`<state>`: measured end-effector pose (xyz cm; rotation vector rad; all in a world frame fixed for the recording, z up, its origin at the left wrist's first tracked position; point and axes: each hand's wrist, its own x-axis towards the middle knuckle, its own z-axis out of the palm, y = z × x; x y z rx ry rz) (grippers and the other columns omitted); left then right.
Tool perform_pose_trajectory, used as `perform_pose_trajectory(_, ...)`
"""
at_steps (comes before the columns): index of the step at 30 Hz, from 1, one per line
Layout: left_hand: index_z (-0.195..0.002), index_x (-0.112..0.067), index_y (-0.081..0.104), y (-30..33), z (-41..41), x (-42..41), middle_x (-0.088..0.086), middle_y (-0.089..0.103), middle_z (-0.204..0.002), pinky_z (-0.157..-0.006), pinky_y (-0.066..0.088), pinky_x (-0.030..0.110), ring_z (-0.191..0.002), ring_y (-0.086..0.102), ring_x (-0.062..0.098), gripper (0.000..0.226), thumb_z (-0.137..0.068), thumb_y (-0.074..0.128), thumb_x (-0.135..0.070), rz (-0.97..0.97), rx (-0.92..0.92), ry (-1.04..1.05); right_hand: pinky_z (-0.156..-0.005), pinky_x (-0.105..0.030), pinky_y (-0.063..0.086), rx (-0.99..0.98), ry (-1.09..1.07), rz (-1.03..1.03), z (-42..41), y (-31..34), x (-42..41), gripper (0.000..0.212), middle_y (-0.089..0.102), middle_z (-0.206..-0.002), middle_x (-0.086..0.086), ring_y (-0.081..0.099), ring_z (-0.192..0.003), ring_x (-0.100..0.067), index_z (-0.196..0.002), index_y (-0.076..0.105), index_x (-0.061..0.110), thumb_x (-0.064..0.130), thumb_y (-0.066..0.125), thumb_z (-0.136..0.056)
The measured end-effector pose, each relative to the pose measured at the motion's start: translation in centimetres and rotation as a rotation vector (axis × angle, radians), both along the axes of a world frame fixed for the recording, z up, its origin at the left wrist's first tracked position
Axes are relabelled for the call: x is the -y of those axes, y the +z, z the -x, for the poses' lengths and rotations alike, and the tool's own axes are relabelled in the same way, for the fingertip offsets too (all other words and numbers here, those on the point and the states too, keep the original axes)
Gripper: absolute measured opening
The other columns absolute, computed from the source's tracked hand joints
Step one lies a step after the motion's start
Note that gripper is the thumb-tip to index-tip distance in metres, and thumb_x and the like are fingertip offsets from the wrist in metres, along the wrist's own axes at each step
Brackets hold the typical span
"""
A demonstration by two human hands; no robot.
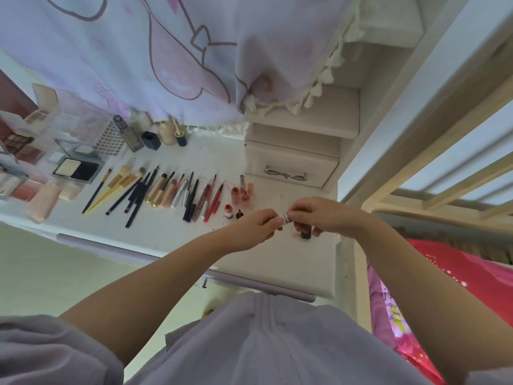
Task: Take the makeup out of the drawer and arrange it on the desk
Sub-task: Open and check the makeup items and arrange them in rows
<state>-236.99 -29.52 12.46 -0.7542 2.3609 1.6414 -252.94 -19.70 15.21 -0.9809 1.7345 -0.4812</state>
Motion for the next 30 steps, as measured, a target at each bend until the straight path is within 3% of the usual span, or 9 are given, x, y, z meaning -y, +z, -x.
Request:
perform_pose_trajectory(3,-0.094,-0.016,0.055,0.0,-0.1,0.2,-0.005,0.044,-0.068,-0.052,0.033,0.019,-0.055,0.037,0.008,0.028,-0.1,0.036,-0.037,-0.081,0.032,0.003,-0.065,-0.024,0.048,0.093,-0.017,-0.004,0.3,0.0,-0.3,0.017,0.065,-0.089,0.004,0.06,-0.074,-0.008,-0.105,0.057,0.022,0.034,0.056,-0.093)
perform_pose_trajectory(6,-0.095,-0.016,0.055,-0.1,-0.1,0.1,-0.005,0.044,-0.068,-0.051,0.032,0.018,-0.054,0.036,0.007,0.029,-0.101,0.036,-0.036,-0.113,0.04,-0.005,-0.06,-0.021,0.043,0.083,-0.027,-0.025,0.3,0.1,-0.4,0.025,0.063,-0.077,0.004,0.055,-0.069,-0.013,-0.094,0.059,0.016,0.037,0.045,-0.098)
perform_pose_trajectory(11,-0.096,-0.013,0.055,-0.1,-0.1,0.2,-0.003,0.045,-0.068,-0.05,0.032,0.017,-0.054,0.037,0.007,0.03,-0.101,0.036,-0.036,-0.195,0.069,-0.025,-0.062,-0.019,0.047,0.14,0.003,0.006,1.2,-0.3,-0.7,0.011,0.063,-0.087,-0.001,0.057,-0.076,-0.013,-0.105,0.058,0.018,0.016,0.053,-0.095)
perform_pose_trajectory(15,-0.101,-0.011,0.055,-0.3,-0.1,0.5,-0.002,0.052,-0.07,-0.054,0.036,0.02,-0.049,0.04,0.004,0.031,-0.1,0.037,-0.036,-0.188,0.083,-0.077,-0.062,-0.018,0.047,0.141,0.011,-0.009,1.7,-0.5,-0.8,0.008,0.067,-0.091,-0.001,0.061,-0.079,-0.012,-0.101,0.057,0.018,0.018,0.058,-0.093)
perform_pose_trajectory(19,-0.109,-0.012,0.047,-1.0,-0.3,0.9,-0.001,0.063,-0.088,-0.069,0.046,0.025,-0.071,0.054,0.01,0.031,-0.099,0.036,-0.04,-0.198,0.185,-0.114,-0.065,-0.022,0.048,-0.047,0.034,-0.058,3.6,-1.1,-1.4,0.011,0.069,-0.095,-0.001,0.064,-0.081,-0.009,-0.096,0.054,0.016,0.021,0.061,-0.09)
perform_pose_trajectory(22,-0.114,-0.014,0.04,-2.4,-0.4,0.4,0.001,0.068,-0.104,-0.081,0.051,0.026,-0.092,0.063,0.012,0.028,-0.1,0.036,-0.038,-0.3,0.197,-0.006,-0.069,-0.025,0.051,0.075,-0.207,-0.011,4.9,-2.5,-2.2,0.016,0.068,-0.102,-0.005,0.065,-0.084,-0.011,-0.105,0.055,0.013,0.017,0.061,-0.091)
perform_pose_trajectory(25,-0.118,-0.015,0.045,-4.0,1.0,-0.6,-0.001,0.068,-0.105,-0.076,0.049,0.024,-0.092,0.062,0.011,0.037,-0.098,0.037,-0.045,-0.155,0.138,0.235,-0.076,-0.026,0.056,0.272,-0.4,0.035,4.9,-4.5,-2.5,0.029,0.064,-0.11,-0.009,0.066,-0.092,-0.014,-0.123,0.054,0.008,0.008,0.055,-0.094)
perform_pose_trajectory(28,-0.103,-0.018,0.051,-5.4,3.2,-1.1,-0.004,0.06,-0.083,-0.054,0.038,0.019,-0.066,0.054,0.007,0.027,-0.097,0.042,-0.043,0.151,0.095,0.47,-0.075,-0.024,0.057,0.221,-0.413,0.063,4.4,-6.4,-1.6,0.021,0.066,-0.108,-0.01,0.067,-0.092,-0.013,-0.117,0.055,0.005,0.008,0.049,-0.097)
perform_pose_trajectory(30,-0.103,-0.018,0.052,-6.0,4.5,-1.3,-0.006,0.053,-0.069,-0.048,0.036,0.02,-0.054,0.048,0.007,0.021,-0.098,0.043,-0.037,0.214,0.06,0.589,-0.079,-0.025,0.055,0.135,-0.45,0.121,3.9,-7.4,-0.6,0.012,0.067,-0.111,-0.008,0.066,-0.094,-0.013,-0.109,0.052,0.013,0.01,0.047,-0.098)
